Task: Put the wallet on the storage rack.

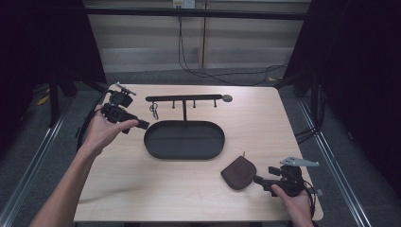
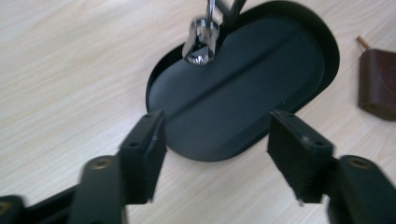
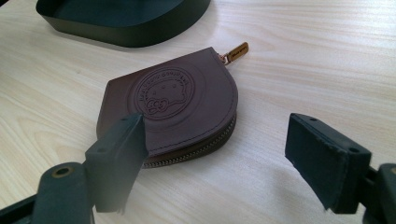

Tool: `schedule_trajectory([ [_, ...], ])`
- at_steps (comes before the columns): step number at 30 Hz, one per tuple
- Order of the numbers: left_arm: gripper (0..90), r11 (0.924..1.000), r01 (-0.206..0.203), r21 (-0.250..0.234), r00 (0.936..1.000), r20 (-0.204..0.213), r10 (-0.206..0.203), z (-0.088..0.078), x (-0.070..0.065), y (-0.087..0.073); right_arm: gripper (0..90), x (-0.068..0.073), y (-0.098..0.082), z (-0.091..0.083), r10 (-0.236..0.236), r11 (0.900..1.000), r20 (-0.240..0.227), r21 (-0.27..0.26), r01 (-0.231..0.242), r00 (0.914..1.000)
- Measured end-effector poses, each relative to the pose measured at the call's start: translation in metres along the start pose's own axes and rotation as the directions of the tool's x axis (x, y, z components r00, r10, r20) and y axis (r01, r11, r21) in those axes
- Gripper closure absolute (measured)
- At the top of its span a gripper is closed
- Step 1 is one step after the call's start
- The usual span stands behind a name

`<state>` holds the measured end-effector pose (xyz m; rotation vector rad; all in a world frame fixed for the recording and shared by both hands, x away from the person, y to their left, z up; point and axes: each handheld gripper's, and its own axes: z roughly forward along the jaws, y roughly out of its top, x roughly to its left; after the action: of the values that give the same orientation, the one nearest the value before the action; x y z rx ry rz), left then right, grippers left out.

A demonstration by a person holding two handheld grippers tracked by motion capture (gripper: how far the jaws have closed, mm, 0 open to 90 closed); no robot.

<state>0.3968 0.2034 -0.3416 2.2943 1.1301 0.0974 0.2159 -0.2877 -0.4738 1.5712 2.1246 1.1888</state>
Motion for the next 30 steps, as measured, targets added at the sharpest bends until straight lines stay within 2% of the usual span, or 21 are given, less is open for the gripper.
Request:
schedule_trajectory([
  [4, 27.8, 1.0, 0.002, -0.009, 1.0, 0.006, -0.002, 0.001, 0.002, -0.012, 20.9, 0.0, 0.0, 0.0, 0.0, 1.0, 0.003, -0.002, 0.0, 1.0],
  [6, 25.2, 0.9988, 0.02, -0.045, 0.9997, 0.011, -0.02, -0.001, 0.002, -0.018, 20.9, 0.0, 0.0, 0.0, 0.003, 1.0, 0.005, -0.001, -0.003, 1.0],
  [10, 24.7, 0.9979, 0.002, -0.065, 0.9997, 0.026, -0.001, 0.0, -0.001, -0.029, 20.8, 0.0, 0.001, 0.001, 0.005, 1.0, 0.006, 0.0, -0.005, 1.0],
  [13, 23.5, 0.9953, 0.0, -0.097, 1.0, 0.005, 0.0, 0.001, -0.004, -0.04, 20.9, 0.0, 0.001, 0.001, 0.002, 1.0, 0.009, 0.0, -0.002, 1.0],
  [15, 22.0, 0.9925, 0.014, -0.121, 0.9996, 0.025, -0.011, 0.002, -0.005, -0.047, 20.8, 0.0, 0.001, 0.0, 0.004, 1.0, 0.011, -0.004, -0.004, 0.9999],
  [18, 16.1, 0.9891, 0.011, -0.147, 0.9991, 0.042, -0.005, 0.002, -0.006, -0.056, 20.8, 0.001, 0.001, 0.001, 0.004, 1.0, 0.01, -0.001, -0.004, 0.9999],
  [20, 18.0, 0.9871, -0.004, -0.16, 0.9982, 0.058, 0.013, 0.002, -0.007, -0.062, 20.8, 0.001, 0.0, 0.001, -0.006, 1.0, 0.01, 0.002, 0.006, 0.9999],
  [22, 17.2, 0.9879, 0.005, -0.155, 0.9974, 0.072, 0.006, 0.003, -0.007, -0.068, 20.9, 0.001, 0.0, 0.0, -0.001, 1.0, 0.009, -0.003, 0.001, 1.0],
  [23, 17.5, 0.9883, 0.003, -0.153, 0.9976, 0.068, 0.008, 0.003, -0.008, -0.071, 20.9, 0.001, 0.0, 0.0, -0.001, 1.0, 0.009, -0.001, 0.001, 1.0],
  [24, 18.2, 0.9877, -0.001, -0.156, 0.9989, 0.045, 0.008, 0.004, -0.01, -0.074, 20.8, 0.001, 0.0, 0.0, -0.001, 1.0, 0.011, 0.0, 0.001, 0.9999],
  [25, 18.7, 0.9877, -0.017, -0.155, 0.999, 0.038, 0.024, 0.005, -0.012, -0.079, 20.8, 0.001, 0.0, 0.0, -0.001, 1.0, 0.011, -0.002, 0.001, 0.9999],
  [28, 18.6, 0.9858, -0.03, -0.165, 0.9991, 0.024, 0.034, 0.005, -0.014, -0.087, 20.6, 0.001, 0.0, 0.0, 0.001, 1.0, 0.014, 0.001, -0.001, 0.9999],
  [29, 18.6, 0.9846, -0.032, -0.172, 0.999, 0.026, 0.037, 0.005, -0.014, -0.09, 20.6, 0.001, 0.0, 0.0, -0.001, 1.0, 0.013, -0.001, 0.001, 0.9999],
  [30, 18.7, 0.9787, -0.035, -0.202, 0.9993, 0.006, 0.037, 0.003, -0.016, -0.098, 20.6, 0.001, 0.0, 0.0, 0.0, 1.0, 0.014, -0.002, 0.0, 0.9999],
])
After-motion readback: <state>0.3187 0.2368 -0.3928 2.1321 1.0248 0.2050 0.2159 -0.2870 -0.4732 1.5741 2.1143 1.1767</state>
